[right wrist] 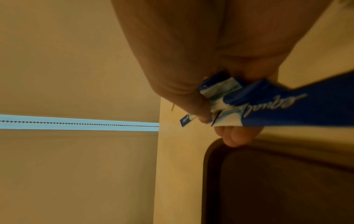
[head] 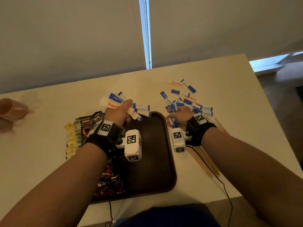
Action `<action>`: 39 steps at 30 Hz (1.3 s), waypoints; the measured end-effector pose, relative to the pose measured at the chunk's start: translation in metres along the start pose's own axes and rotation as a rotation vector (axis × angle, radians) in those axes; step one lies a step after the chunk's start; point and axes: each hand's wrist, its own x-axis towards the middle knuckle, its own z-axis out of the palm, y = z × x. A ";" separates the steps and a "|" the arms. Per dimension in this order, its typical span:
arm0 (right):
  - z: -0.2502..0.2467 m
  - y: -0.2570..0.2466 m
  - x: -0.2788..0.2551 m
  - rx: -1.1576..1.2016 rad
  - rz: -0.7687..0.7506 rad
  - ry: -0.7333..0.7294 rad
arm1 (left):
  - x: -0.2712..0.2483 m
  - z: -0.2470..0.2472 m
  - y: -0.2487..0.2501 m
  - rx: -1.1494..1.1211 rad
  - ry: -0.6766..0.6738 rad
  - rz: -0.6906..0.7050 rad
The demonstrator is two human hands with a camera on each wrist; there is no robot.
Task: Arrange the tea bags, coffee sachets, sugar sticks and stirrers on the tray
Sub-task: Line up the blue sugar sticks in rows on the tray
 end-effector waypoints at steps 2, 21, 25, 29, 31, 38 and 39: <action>0.016 0.002 -0.010 0.020 0.000 0.004 | -0.004 -0.019 -0.006 -0.006 -0.013 0.001; 0.178 -0.014 -0.085 0.132 -0.228 -0.124 | -0.016 -0.124 -0.061 0.243 -0.159 0.039; 0.186 -0.018 -0.089 0.157 -0.207 -0.148 | -0.014 -0.124 -0.054 0.273 -0.224 0.069; 0.183 -0.019 -0.084 0.153 -0.202 -0.138 | -0.013 -0.121 -0.046 0.318 -0.274 0.036; 0.181 -0.019 -0.079 0.169 -0.196 -0.139 | -0.015 -0.118 -0.041 0.261 -0.318 -0.007; 0.168 -0.020 -0.069 0.202 -0.212 -0.159 | -0.015 -0.108 -0.029 0.312 -0.315 0.025; 0.164 -0.020 -0.067 0.221 -0.216 -0.154 | -0.014 -0.109 -0.029 0.325 -0.299 0.027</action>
